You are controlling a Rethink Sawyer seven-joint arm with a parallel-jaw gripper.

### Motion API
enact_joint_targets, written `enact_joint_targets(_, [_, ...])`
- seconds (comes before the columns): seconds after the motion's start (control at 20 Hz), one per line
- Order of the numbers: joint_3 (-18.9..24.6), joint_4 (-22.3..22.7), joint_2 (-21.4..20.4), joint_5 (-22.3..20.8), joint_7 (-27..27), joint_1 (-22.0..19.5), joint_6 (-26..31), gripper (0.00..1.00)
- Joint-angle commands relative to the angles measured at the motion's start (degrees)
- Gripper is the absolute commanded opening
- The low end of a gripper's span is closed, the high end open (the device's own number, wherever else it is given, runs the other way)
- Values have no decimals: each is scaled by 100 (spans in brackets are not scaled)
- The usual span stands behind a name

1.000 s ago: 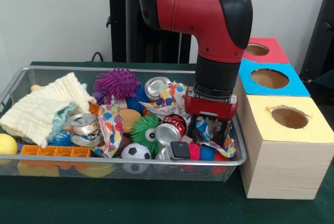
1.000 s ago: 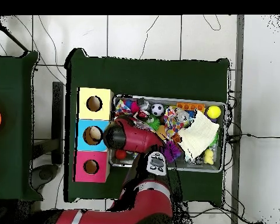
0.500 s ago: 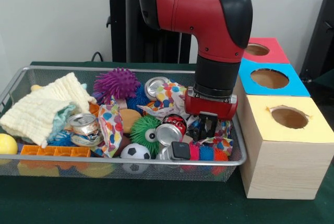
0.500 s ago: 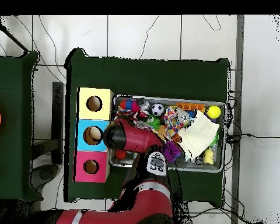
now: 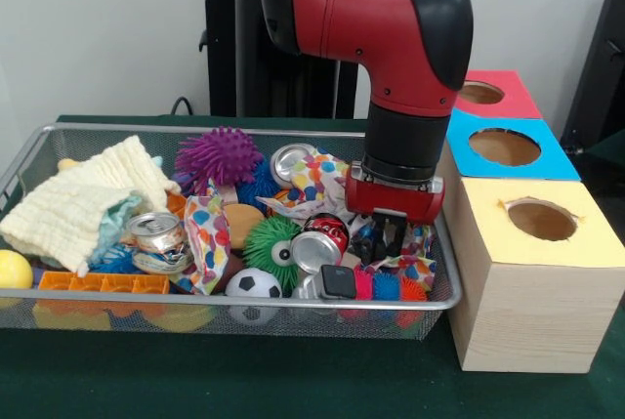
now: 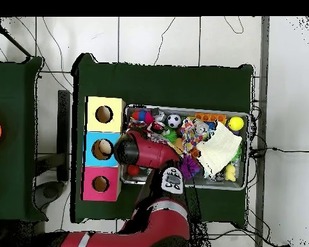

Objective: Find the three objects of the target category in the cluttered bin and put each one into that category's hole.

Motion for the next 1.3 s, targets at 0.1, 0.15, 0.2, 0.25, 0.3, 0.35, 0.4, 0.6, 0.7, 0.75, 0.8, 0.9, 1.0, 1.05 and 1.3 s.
enact_joint_targets(0.1, [-1,29,287,-79,710,-90,577,0])
enact_joint_targets(0.15, [-5,38,255,-73,713,-82,604,0])
enact_joint_targets(0.2, [-5,58,217,-75,711,-82,628,0])
enact_joint_targets(0.25, [12,76,192,-83,703,-99,629,0])
enact_joint_targets(0.3, [26,62,178,-85,688,-108,654,0])
enact_joint_targets(0.35, [83,81,134,-100,668,-152,644,0])
enact_joint_targets(0.4, [147,164,-27,-116,659,-184,659,0])
enact_joint_targets(0.6, [28,401,-1125,-107,570,-28,1407,0])
enact_joint_targets(0.7, [-104,374,-1319,-127,542,66,1703,0])
enact_joint_targets(0.75, [-85,376,-1327,-137,532,36,1719,0])
enact_joint_targets(0.8, [-29,408,-1298,-147,536,-19,1648,0])
enact_joint_targets(0.9, [37,393,-1191,-188,541,-86,1509,0])
enact_joint_targets(1.0, [70,384,-1126,-213,568,-114,1428,0])
enact_joint_targets(1.05, [70,365,-1108,-221,576,-114,1418,0])
enact_joint_targets(1.3, [122,373,-1022,-237,597,-152,1304,0])
